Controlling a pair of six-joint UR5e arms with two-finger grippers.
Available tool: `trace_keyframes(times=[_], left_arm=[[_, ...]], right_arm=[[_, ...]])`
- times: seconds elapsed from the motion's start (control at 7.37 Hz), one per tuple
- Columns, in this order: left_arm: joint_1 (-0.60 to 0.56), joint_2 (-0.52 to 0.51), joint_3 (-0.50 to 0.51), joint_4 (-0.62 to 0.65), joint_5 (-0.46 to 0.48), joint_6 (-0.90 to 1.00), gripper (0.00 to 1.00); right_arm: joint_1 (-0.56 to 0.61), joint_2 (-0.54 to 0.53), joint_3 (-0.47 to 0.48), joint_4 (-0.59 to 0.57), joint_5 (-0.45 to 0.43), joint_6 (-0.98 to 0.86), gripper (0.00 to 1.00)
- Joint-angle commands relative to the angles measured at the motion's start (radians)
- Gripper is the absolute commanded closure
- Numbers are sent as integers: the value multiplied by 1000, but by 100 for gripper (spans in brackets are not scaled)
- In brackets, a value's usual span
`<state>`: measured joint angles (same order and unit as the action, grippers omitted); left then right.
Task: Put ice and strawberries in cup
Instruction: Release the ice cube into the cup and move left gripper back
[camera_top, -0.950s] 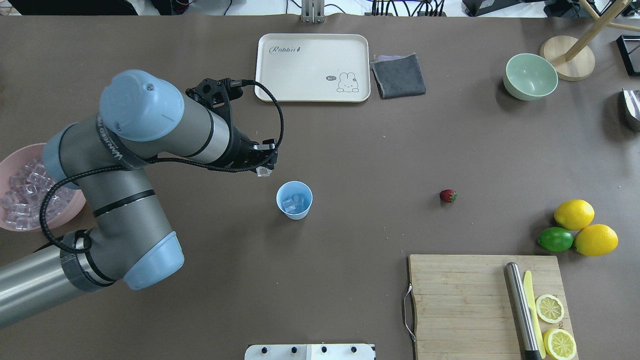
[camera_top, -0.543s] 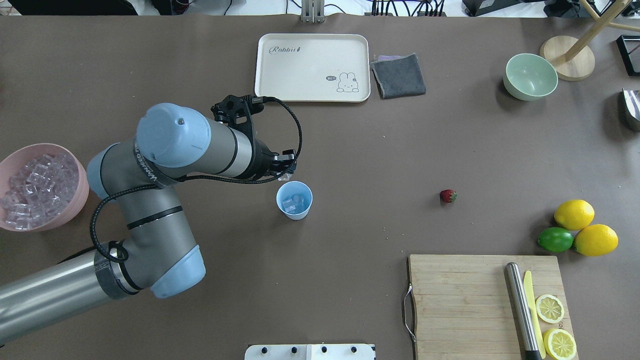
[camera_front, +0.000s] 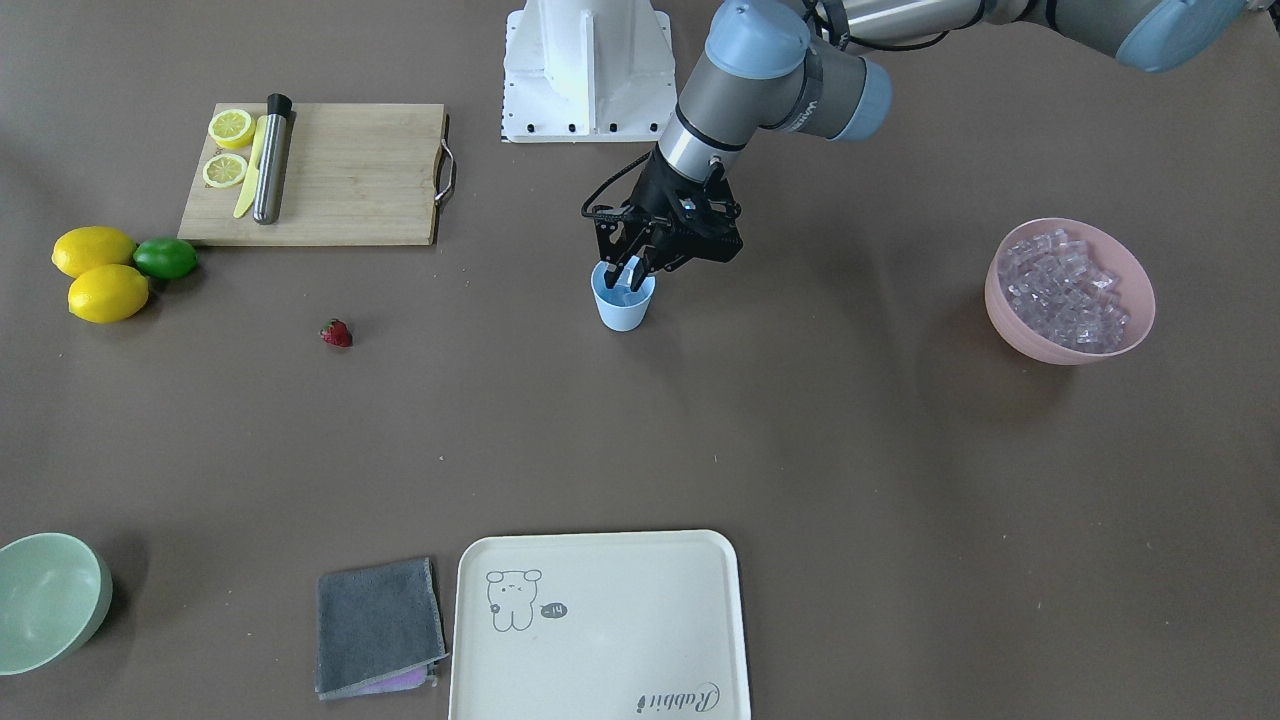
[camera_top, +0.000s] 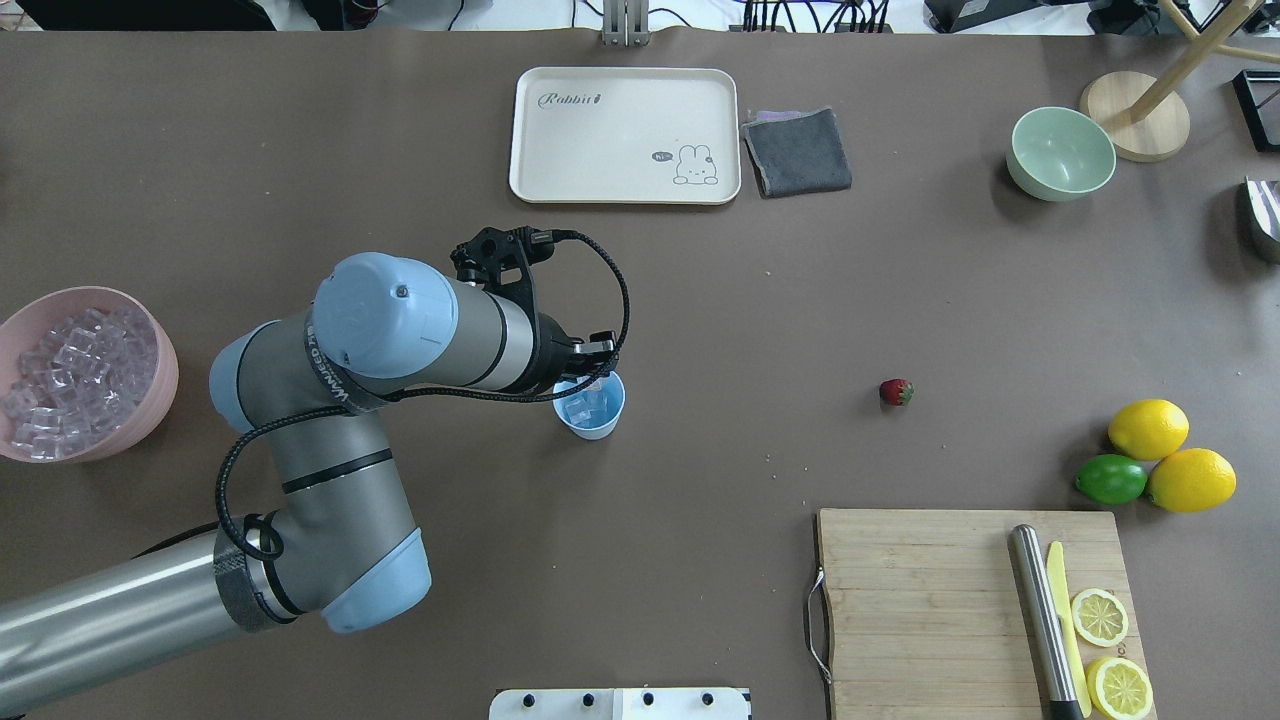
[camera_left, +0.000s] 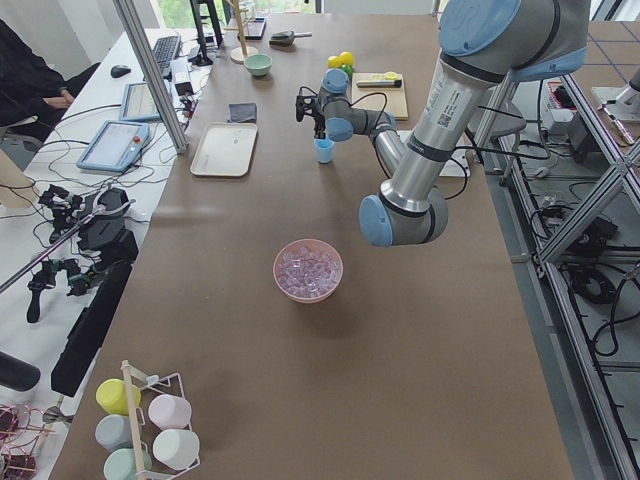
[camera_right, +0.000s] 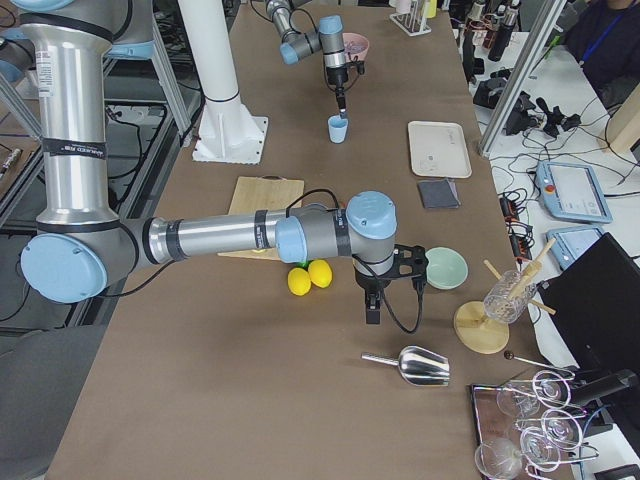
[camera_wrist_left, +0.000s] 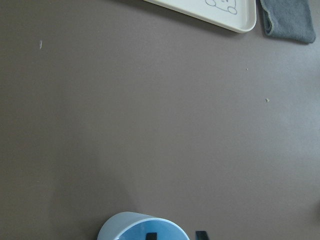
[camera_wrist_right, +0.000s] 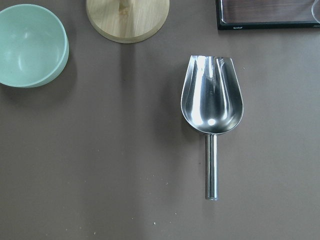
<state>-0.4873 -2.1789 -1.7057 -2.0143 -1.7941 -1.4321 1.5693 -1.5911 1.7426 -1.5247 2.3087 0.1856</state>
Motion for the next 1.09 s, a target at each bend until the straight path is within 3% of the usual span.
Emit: trace_keyframes(times=[0.0,0.41,0.54,0.81,0.95], left_arm=[[15,2,0,2,18,-1,3],[7,8,-25,15,13,2,2],[-16,4,-67,122,7,10,2],[-117,5,-165,392,-10,208,2],[-188,17,-167,461,-64,267,2]], right_arm=[[0,-1,0,0,0,0,0],[0,0,2,0,0,-2,0],[0,0,3,0,2,-2,0],[0,-1,3,0,9,-2,0],[0,-1,3,0,11,-2,0]])
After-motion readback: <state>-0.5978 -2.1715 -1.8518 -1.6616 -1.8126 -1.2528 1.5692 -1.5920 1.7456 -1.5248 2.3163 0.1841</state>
